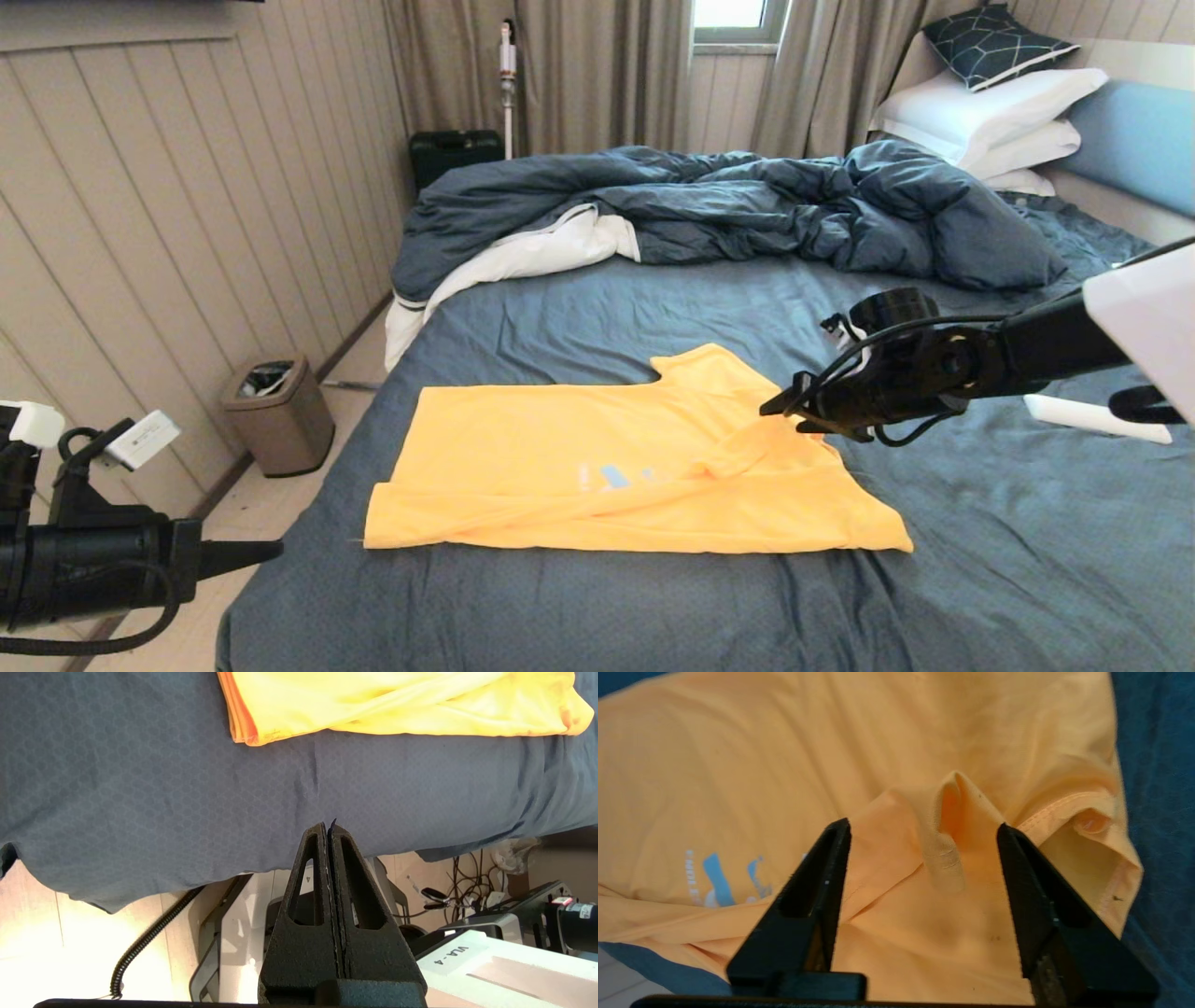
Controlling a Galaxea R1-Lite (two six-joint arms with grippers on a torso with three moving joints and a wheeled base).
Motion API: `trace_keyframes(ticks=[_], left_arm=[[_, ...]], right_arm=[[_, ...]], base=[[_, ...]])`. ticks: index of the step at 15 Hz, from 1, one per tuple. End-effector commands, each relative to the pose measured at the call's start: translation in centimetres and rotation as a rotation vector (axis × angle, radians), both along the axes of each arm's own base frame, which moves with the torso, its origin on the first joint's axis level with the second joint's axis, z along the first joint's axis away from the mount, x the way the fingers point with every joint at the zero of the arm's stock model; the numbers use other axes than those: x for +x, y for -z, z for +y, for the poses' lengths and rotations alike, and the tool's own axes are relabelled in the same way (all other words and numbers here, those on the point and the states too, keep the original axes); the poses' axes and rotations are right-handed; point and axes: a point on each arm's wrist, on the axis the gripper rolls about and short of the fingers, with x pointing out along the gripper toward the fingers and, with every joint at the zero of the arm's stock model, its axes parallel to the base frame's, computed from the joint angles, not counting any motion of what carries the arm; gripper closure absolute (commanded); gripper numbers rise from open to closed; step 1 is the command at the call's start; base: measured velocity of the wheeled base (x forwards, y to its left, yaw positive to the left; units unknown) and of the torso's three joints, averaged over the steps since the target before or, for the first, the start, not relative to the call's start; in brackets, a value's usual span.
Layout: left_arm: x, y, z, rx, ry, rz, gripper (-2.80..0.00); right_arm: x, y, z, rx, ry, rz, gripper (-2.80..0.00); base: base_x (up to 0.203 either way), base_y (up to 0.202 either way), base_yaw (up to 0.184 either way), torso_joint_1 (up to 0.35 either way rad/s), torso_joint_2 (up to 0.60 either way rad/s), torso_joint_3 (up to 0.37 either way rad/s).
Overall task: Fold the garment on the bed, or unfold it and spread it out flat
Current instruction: Fold the yellow T-shirt
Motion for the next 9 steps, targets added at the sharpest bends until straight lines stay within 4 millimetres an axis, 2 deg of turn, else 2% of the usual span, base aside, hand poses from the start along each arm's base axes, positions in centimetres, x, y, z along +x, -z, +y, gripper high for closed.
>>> trace_keyframes(ticks=[1, 2, 3, 7, 9], left_arm=[[0.0, -0.1, 0.0, -0.002, 0.003, -0.006, 0.00], [0.1, -0.2, -0.1, -0.002, 0.007, -0.009, 0.00], [0.3, -0.3, -0.3, -0.002, 0.019, -0.012, 0.00], [0.6, -1.2, -1.2, -0.010, 0.060, -0.006, 0.00], [0.9, -1.9, -2.5, -0.011, 0.120, 0.002, 0.00]], right_arm=[[-1.3, -2.3, -0.2, 0.005, 0.004, -0.044, -2.80], [-2.3, -3.3, -0.2, 0.005, 0.002, -0.060, -2.80], [-3.6, -4.3, 0.0, 0.005, -0.004, -0.075, 0.00], [-10.3, -8.2, 1.5, -0.005, -0.079, -0.142, 0.00], [-14.3, -9.0, 2.4, -0.018, -0.143, -0.130, 0.00]], base=[[0.000, 0.000, 0.000, 0.000, 0.00, 0.000], [0.000, 0.000, 0.000, 0.000, 0.00, 0.000], [0.000, 0.000, 0.000, 0.000, 0.00, 0.000], [0.000, 0.000, 0.000, 0.000, 0.00, 0.000], [0.000, 0.000, 0.000, 0.000, 0.00, 0.000]])
